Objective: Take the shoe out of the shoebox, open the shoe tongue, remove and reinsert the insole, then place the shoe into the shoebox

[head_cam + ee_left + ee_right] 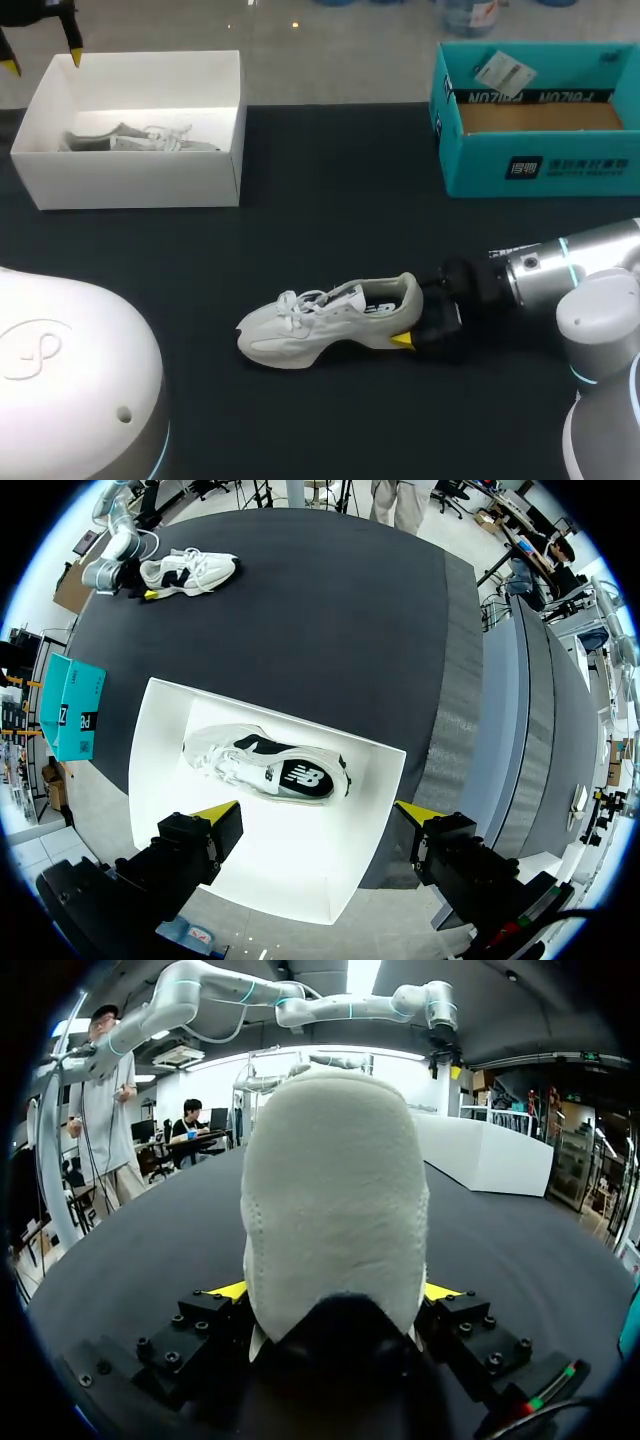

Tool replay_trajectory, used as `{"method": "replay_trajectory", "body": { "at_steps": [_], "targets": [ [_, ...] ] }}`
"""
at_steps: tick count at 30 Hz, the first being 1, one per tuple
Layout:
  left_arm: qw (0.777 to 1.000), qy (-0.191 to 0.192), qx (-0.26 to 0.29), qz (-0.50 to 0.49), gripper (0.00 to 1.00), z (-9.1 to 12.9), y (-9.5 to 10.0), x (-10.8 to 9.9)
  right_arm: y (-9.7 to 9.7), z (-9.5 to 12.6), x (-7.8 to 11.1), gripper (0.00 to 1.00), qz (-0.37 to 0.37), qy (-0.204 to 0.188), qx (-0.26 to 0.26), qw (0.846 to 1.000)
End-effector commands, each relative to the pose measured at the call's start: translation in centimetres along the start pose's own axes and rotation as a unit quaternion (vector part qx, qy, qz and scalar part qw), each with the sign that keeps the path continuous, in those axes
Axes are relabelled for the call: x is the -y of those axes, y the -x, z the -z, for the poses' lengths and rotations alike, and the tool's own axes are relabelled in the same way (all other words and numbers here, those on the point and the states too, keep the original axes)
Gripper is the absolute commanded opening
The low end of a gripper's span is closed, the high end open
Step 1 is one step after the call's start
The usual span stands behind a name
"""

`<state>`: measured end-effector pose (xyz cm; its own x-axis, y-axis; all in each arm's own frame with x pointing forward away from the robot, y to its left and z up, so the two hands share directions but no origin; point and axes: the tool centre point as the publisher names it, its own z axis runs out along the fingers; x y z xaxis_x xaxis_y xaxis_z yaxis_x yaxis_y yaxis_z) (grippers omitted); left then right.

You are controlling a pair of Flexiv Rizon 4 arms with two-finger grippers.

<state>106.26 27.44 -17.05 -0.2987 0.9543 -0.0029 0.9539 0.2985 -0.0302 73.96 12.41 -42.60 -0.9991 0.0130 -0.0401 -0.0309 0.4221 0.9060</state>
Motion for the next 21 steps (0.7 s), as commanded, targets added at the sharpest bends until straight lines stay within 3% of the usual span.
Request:
{"method": "replay_trajectory", "body": {
  "at_steps": [1,21],
  "targets": [
    [1.000,0.000,-0.002,0.000,1.00,0.1,0.0,0.0,-0.9,1.3,-0.2,0.00,0.000,-0.004,0.020,1.000],
    [1.000,0.000,-0.002,0.000,1.00,0.1,0.0,0.0,0.2,3.3,1.1,0.00,-0.005,-0.003,0.030,1.000]
  ]
}}
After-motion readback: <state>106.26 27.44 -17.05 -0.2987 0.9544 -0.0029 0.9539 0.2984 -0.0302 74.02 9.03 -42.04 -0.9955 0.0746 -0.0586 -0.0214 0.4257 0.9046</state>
